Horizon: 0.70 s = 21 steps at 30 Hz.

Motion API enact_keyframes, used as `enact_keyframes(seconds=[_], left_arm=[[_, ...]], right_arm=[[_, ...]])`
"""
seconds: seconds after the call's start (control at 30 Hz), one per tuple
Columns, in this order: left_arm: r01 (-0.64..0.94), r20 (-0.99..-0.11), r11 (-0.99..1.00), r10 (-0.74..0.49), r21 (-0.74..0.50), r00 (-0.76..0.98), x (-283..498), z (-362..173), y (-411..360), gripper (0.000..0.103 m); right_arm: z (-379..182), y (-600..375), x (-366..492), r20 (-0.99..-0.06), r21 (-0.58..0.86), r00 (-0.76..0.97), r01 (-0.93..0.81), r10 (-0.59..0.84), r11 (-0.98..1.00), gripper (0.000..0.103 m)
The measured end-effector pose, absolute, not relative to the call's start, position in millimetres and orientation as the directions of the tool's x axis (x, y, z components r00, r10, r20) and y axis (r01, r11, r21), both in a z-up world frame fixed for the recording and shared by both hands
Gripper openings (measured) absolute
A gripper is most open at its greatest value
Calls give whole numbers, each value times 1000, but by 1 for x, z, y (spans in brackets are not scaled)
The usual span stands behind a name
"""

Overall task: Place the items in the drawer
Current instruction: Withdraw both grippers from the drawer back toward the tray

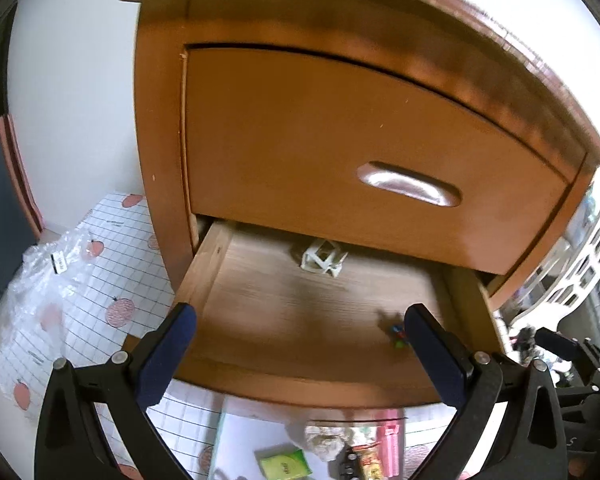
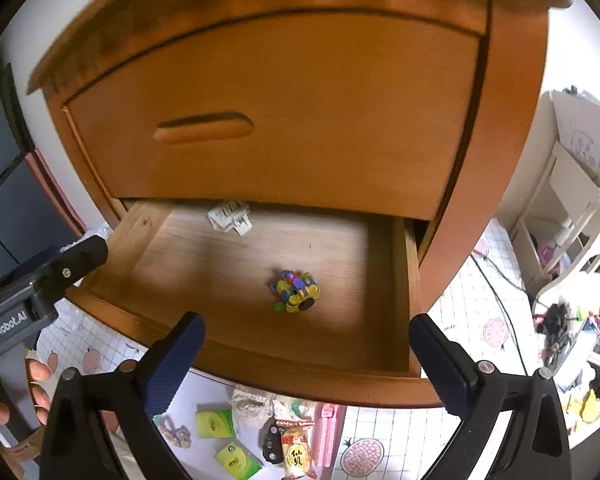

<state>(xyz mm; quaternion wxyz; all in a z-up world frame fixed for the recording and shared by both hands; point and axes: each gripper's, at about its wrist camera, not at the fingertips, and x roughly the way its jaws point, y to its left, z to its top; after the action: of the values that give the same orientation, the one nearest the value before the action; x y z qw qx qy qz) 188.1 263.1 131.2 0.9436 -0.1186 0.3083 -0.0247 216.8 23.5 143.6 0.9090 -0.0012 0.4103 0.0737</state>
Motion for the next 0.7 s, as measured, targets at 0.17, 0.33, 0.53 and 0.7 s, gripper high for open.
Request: enact_keyframes(seconds=[0.17, 0.33, 0.53, 0.7], left_arm=[[31, -496, 964, -164, -264, 853, 158, 128, 264, 103], [70, -446, 960, -189, -271, 875, 125, 113, 265, 103], [95, -451, 956, -217, -278, 866, 95, 76, 260, 103], [55, -566, 962, -204, -269, 799, 97, 23, 255, 103]], right_arm=[[149, 20, 187, -672, 54, 726, -148, 146, 987, 103], [145, 18, 145, -597, 22, 789, -164, 144, 986, 103], [108, 20, 109, -613, 39, 771, -189, 172, 981, 103], [58, 22, 109, -703, 78, 686, -187, 187, 979, 103]])
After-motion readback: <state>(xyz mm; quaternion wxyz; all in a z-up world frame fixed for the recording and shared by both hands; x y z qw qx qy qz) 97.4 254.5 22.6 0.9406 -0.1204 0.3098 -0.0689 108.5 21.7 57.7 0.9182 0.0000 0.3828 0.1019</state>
